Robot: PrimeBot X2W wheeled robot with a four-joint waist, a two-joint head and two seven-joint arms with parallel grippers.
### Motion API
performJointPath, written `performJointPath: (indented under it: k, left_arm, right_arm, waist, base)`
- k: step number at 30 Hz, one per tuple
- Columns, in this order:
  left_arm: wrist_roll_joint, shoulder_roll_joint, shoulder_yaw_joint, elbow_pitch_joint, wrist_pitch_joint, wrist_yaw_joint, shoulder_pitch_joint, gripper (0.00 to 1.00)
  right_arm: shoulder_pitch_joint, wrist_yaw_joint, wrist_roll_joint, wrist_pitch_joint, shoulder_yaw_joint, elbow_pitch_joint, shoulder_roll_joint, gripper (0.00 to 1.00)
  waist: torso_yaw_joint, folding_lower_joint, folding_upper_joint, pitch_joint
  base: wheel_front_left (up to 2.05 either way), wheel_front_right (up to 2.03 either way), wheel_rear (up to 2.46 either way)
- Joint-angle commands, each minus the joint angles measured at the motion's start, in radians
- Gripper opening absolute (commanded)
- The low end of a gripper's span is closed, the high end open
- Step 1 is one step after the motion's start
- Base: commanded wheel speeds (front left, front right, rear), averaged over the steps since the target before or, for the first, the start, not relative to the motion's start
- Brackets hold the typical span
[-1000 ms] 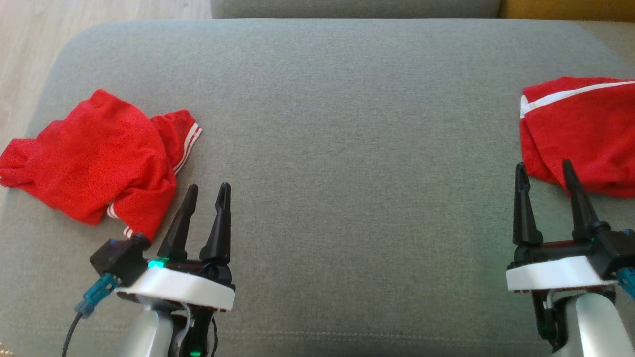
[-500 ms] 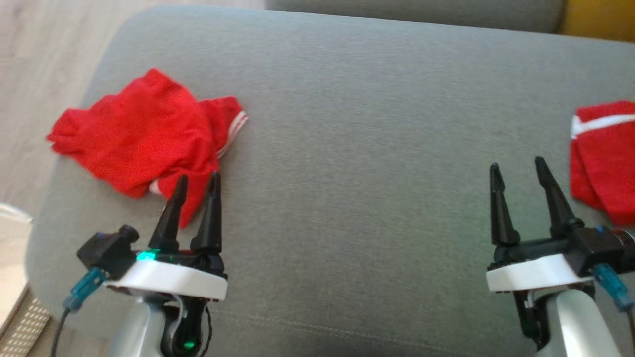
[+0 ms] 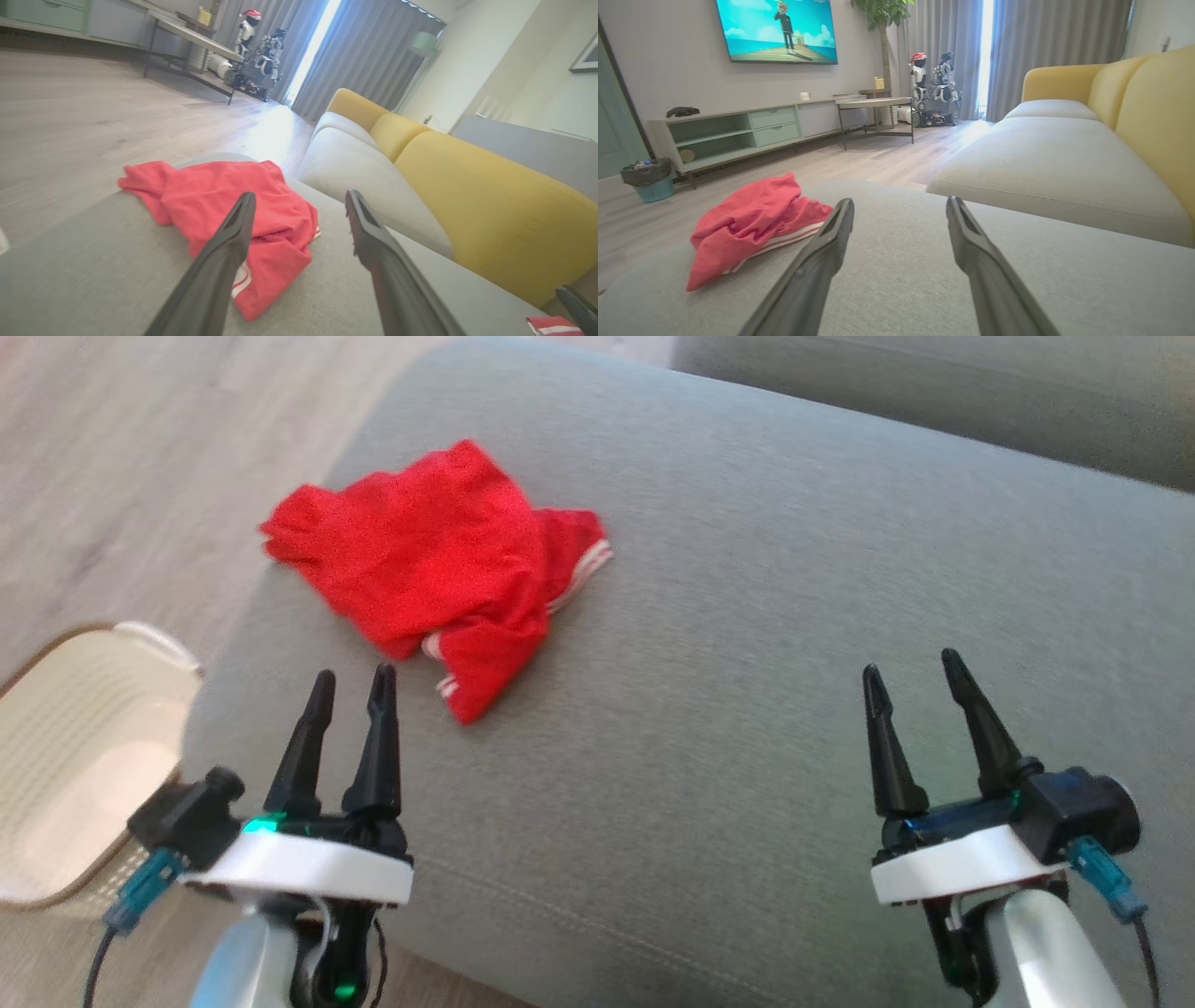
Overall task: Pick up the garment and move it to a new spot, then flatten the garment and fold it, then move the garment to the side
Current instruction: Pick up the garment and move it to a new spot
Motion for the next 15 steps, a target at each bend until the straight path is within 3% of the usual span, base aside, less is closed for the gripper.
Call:
performJointPath:
  k: [1,5,15]
  left_arm:
    - [-0.004,0.004,0.042,-0.026,-0.008,-0.006,-0.008,1.0]
    - [0.001,0.004,0.064,-0.029,-0.008,-0.006,0.009,1.0]
    - [-0.004,0.004,0.143,-0.068,-0.008,-0.004,0.037,1.0]
  right_arm:
    - [-0.029,-0.001,0.01,-0.006,0.029,-0.025,-0.003,1.0]
    - [-0.023,-0.001,0.021,-0.006,0.056,-0.015,-0.003,1.0]
    - [-0.08,-0.001,0.033,-0.006,0.132,0.035,-0.003,1.0]
  waist:
    - [0.043,0.0,0.0,-0.02]
    - [0.088,0.0,0.0,-0.039]
    - [0.104,0.0,0.0,-0.022]
  base:
    - [0.0,0.0,0.0]
    - [0.0,0.0,0.0]
    - [0.0,0.0,0.0]
